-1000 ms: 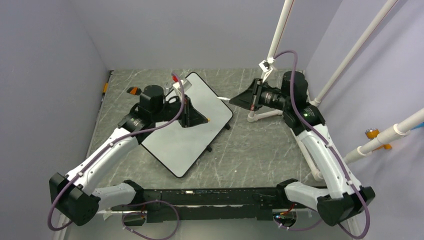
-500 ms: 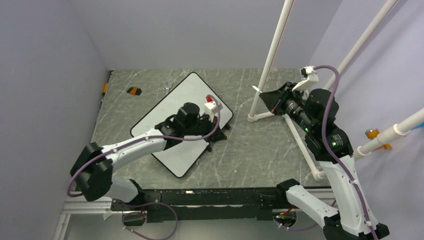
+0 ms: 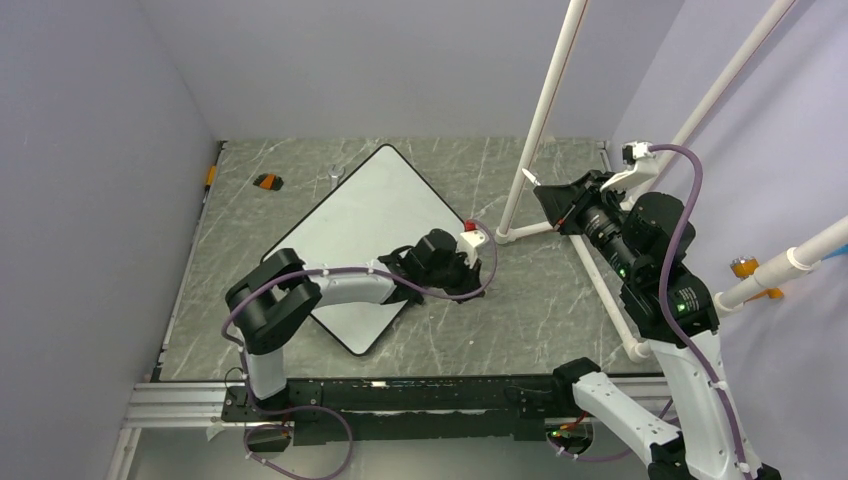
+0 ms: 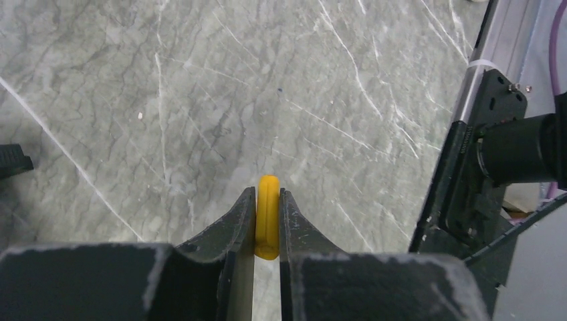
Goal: Write a sentence on the whiteboard
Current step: Place the pen cap at the center of the board.
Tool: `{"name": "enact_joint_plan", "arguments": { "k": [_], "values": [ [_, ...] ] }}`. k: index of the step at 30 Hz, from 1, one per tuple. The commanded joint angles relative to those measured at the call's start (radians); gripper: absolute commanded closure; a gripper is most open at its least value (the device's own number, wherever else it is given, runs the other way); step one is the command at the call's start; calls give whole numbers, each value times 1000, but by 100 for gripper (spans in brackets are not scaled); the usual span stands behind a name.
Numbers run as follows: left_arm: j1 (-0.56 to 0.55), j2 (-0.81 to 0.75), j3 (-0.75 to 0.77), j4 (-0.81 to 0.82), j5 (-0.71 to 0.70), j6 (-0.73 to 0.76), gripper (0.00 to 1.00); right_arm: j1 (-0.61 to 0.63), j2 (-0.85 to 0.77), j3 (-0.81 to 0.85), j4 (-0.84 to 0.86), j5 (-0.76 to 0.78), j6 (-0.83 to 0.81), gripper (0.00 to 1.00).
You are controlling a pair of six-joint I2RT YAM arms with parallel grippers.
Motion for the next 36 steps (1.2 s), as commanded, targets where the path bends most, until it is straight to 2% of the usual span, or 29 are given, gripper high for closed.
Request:
{"name": "enact_joint_plan", "arguments": {
  "k": [1,10,21,24,30,36],
  "values": [
    [-14,43,23,141,-58,57,100,-3,1,2,12,0,-24,100],
    [-28,101,29,147,-105,73,83,-3,8,9,-2,-3,-41,100],
    [-30,84,52,54,-162,70,59,-2,9,5,7,-8,-41,100],
    [-30,66,72,-13,-172,75,57,-3,7,7,10,-8,-40,100],
    [-9,-93,47,-122,-174,121,54,-3,21,25,6,-15,-46,100],
    [140,-298,37,-319,-26,156,48,-3,40,36,12,-40,-46,100]
  ]
}}
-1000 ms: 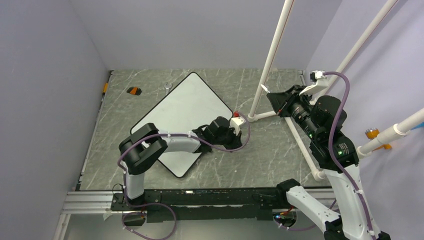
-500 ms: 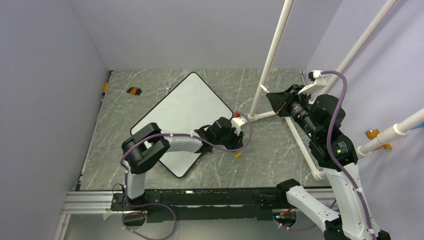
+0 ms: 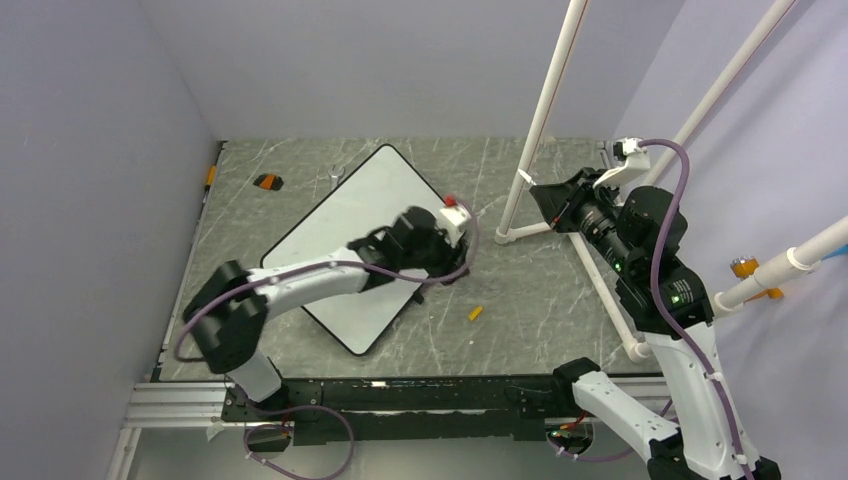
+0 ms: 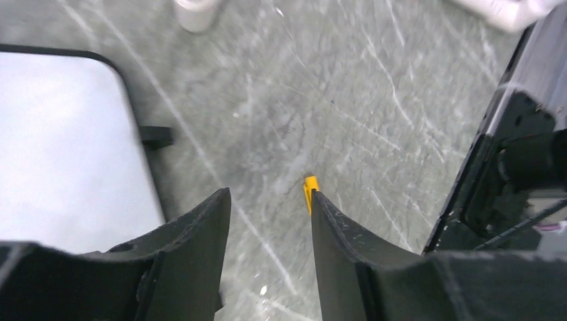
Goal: Write a sentence on the whiteboard
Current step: Place the pen cap at the center of the board, then hold the whiteboard on the whiteboard stand.
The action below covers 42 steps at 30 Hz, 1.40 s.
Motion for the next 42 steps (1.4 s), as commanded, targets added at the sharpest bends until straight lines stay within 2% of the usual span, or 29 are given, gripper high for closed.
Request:
{"name": "enact_joint_plan", "arguments": {
  "k": [1,2,4,5,9,14,18,23,26,29,35,42],
  "values": [
    [134,-185,3,-161,134,55,45,-3,16,37,15,-34,-16,100],
    [168,-220,4,-194,154,63,42,-3,17,36,16,-39,-16,100],
    [241,-288,4,-258,226,78,5,-2,20,33,21,-50,-13,100],
    [281,-323,8,-287,244,83,1,-3,22,31,22,-55,-12,100],
    [453,-435,17,-411,296,131,1,-3,28,26,29,-74,-10,100],
    [646,-475,35,-527,347,183,1,-4,42,29,36,-103,-8,100],
    [826,-461,26,-550,488,171,6,-3,57,34,33,-124,-6,100],
    [977,-430,20,-534,645,173,9,-3,60,33,26,-138,-8,100],
    [1014,-378,52,-559,693,183,12,-3,64,28,30,-143,-8,100],
    [1041,-331,85,-582,719,215,19,-3,72,30,31,-161,-7,100],
    [1123,-310,66,-509,768,157,23,-2,76,22,38,-174,-8,100],
    [1143,-254,65,-522,791,178,27,-3,91,23,46,-194,-9,100]
  ]
}}
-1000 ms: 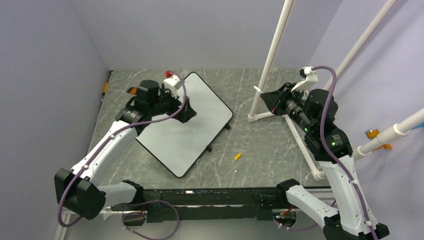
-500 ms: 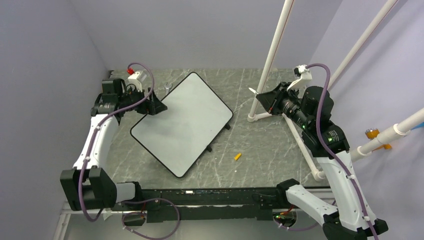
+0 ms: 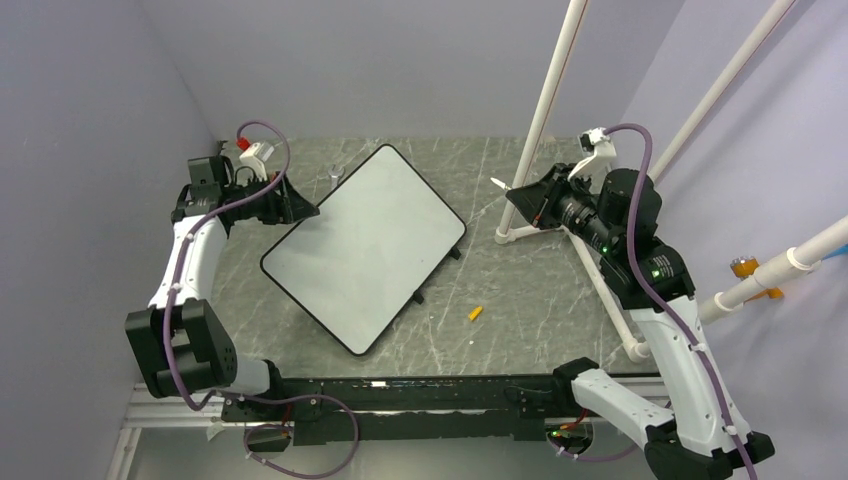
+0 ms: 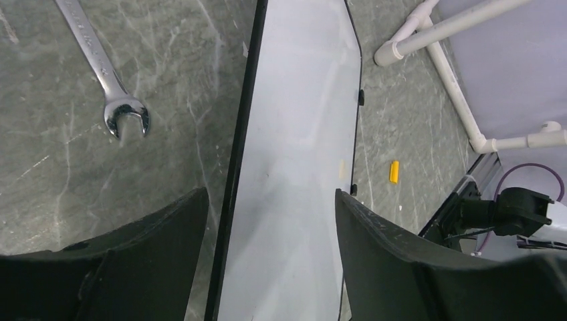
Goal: Write a sentence on the whiteboard
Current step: Hold the whiteboard on the whiteboard stand.
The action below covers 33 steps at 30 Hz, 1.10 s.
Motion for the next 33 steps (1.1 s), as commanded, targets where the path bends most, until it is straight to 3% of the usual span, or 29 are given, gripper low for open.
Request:
{"name": "enact_joint_plan", "arguments": {
  "k": [1,17,21,31,33],
  "values": [
    [0,38,24,16,75,15,28,-3,8,23,42,-23,-8,100],
    [-2,120,-52,36,134,-9,51,-2,17,5,58,-47,1,100],
    [-6,134,-41,27,142,-8,67,-2,16,2,59,-47,2,100],
    [-31,104,19,54,207,-34,96,-3,13,5,58,-49,1,100],
    [-36,91,27,63,211,-43,98,-2,12,6,56,-49,1,100]
  ]
}}
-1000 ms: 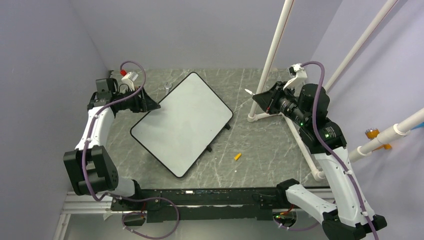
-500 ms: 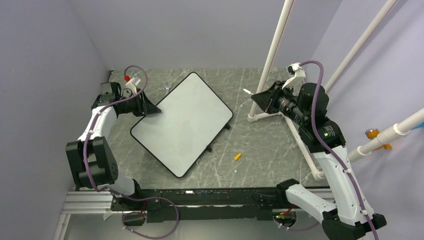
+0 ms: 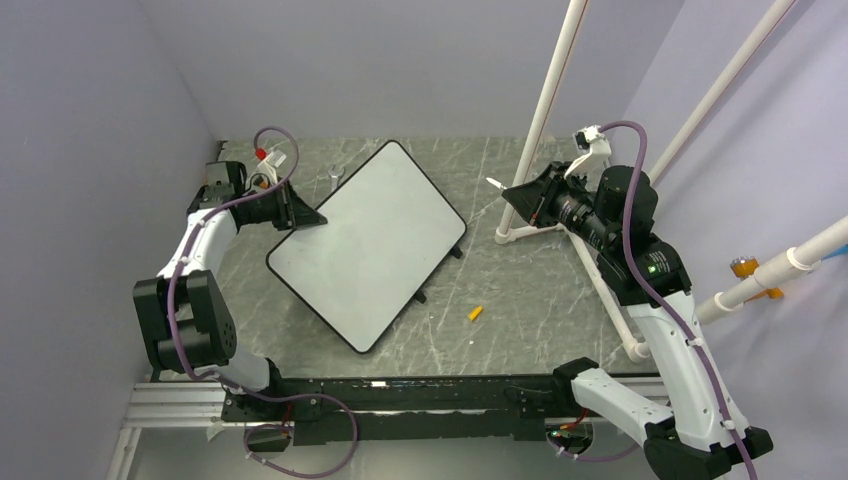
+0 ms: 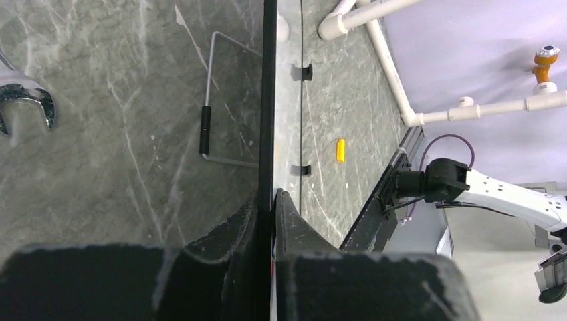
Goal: Write a sentence on the whiteboard
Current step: Hold the whiteboard on the whiteboard stand, then write a sentence on the whiteboard.
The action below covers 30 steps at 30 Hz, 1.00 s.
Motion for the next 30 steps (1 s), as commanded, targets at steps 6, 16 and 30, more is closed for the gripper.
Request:
{"name": "enact_joint_plan", "arguments": {
  "k": [6,16,30],
  "values": [
    [-21,-60,90,75,48,-25,100,-3,-8,12,33,-17,-1,100],
    [-77,14,179,96,35,-56,100,-3,-1,8,30,-29,-9,100],
    [-110,61,180,167,18,-104,100,65,104,33,51,-142,-65,100]
  ]
}}
